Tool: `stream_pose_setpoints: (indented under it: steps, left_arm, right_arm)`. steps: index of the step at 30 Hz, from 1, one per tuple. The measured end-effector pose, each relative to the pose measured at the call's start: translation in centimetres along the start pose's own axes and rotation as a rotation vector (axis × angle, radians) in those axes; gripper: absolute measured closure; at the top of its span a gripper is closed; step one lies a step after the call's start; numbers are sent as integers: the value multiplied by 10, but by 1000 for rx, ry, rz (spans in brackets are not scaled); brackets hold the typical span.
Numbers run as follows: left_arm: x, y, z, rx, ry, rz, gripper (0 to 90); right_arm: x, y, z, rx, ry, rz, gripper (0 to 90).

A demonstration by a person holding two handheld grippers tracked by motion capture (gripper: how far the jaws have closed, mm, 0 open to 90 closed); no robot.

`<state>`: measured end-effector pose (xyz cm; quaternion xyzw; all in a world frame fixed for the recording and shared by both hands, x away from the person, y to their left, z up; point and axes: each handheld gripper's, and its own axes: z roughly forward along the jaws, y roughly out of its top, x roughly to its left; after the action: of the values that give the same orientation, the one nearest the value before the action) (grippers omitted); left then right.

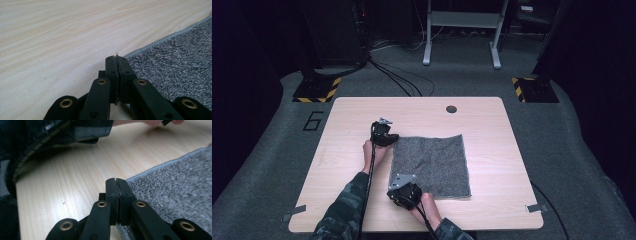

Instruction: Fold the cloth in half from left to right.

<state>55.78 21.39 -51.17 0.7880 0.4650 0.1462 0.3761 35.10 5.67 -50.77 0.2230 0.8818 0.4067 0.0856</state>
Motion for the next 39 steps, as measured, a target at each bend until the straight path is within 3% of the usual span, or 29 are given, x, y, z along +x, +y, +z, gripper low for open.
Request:
stream_pose_setpoints:
  steps: [10,13,19,33,37,39]
  left_arm:
    - [-4,11,-13,-8,28,38,881]
    - [-5,15,-18,13,51,77,882]
    - [-4,19,-24,1,66,60,882]
    - [7,36,-55,22,117,106,882]
    - [7,44,-68,17,172,151,882]
    - [6,48,-75,7,175,155,882]
  right_arm:
    - [1,4,-19,-60,6,3,897]
    - [2,7,-21,-83,11,-2,897]
    - [3,14,-23,-108,13,-6,897]
    - [11,34,-29,-182,22,-42,900]
    - [16,44,-30,-229,33,-45,900]
    - [17,49,-33,-250,35,-52,900]
